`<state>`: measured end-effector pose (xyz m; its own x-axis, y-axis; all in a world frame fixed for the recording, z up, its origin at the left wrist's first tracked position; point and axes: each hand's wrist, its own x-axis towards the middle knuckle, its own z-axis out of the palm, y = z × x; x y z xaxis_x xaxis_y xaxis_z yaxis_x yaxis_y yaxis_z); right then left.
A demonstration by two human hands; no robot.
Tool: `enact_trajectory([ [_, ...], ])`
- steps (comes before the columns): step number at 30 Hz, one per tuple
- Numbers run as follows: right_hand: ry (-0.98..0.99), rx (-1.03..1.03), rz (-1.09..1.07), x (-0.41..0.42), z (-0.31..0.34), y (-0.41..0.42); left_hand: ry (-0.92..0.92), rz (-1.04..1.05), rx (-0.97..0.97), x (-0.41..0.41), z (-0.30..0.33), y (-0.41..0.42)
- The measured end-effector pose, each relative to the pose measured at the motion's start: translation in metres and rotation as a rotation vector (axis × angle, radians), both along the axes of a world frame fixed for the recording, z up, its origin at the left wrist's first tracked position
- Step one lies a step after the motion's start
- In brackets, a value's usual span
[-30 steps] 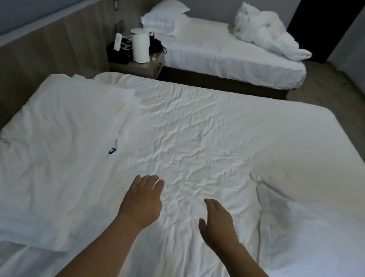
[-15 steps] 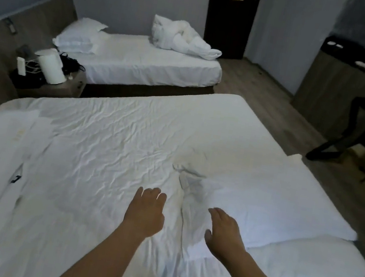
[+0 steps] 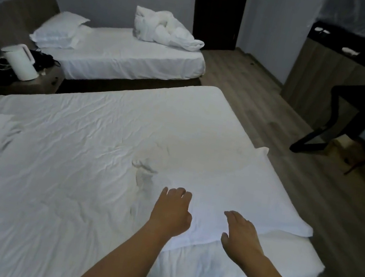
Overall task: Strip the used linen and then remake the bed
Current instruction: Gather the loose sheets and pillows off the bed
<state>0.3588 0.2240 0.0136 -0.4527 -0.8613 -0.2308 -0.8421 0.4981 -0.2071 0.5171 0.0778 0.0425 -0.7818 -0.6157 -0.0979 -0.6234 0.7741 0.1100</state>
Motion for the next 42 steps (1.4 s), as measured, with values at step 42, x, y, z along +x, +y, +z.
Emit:
enact_trajectory([
  [42,0.267,-0.411,0.520,-0.218,-0.361,-0.046,-0.015,0.313,-0.331,-0.164,-0.392,0.026],
])
